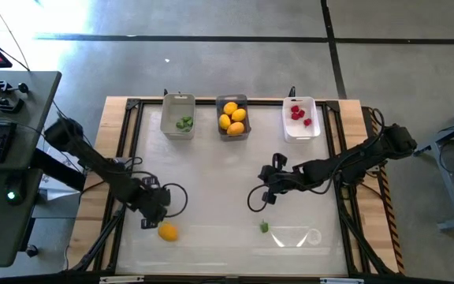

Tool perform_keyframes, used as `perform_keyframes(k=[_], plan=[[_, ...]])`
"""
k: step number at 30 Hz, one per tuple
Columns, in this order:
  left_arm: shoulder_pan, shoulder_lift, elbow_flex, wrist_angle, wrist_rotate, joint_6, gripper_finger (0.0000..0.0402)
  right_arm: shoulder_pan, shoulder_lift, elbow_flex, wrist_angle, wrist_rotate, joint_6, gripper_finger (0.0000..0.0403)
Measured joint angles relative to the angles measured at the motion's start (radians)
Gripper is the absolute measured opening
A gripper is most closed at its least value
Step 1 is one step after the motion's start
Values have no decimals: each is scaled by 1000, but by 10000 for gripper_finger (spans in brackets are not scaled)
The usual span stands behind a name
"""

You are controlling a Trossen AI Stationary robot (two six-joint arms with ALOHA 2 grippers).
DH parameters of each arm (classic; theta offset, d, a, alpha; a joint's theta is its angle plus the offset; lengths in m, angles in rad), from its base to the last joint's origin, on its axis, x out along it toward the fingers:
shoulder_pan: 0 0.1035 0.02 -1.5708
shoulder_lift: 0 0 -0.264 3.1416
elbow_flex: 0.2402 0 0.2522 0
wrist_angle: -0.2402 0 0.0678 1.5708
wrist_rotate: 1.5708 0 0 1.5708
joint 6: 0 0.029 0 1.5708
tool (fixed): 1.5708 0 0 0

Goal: Sort produce into baskets
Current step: Put the red bell pepper into the white bin

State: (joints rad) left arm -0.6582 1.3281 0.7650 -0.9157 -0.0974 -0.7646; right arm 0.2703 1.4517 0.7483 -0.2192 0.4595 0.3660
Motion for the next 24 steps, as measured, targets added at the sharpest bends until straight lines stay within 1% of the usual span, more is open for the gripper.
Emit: perform_keyframes(k=[5,9,13,19,24], plan=[[37,33,0,11,8,-9,190,0,0,0,2,0,0,0],[69,45,0,14,7,0,207,0,0,0,3,-1,0,0],[89,56,0,8,6,7,209,0,0,0,2,-3,0,0],[90,73,0,-51,8,-7,209,0,0,0,3,-3,0,0],[90,73,-3,-50,8,-8,209,0,0,0,3,-3,0,0]])
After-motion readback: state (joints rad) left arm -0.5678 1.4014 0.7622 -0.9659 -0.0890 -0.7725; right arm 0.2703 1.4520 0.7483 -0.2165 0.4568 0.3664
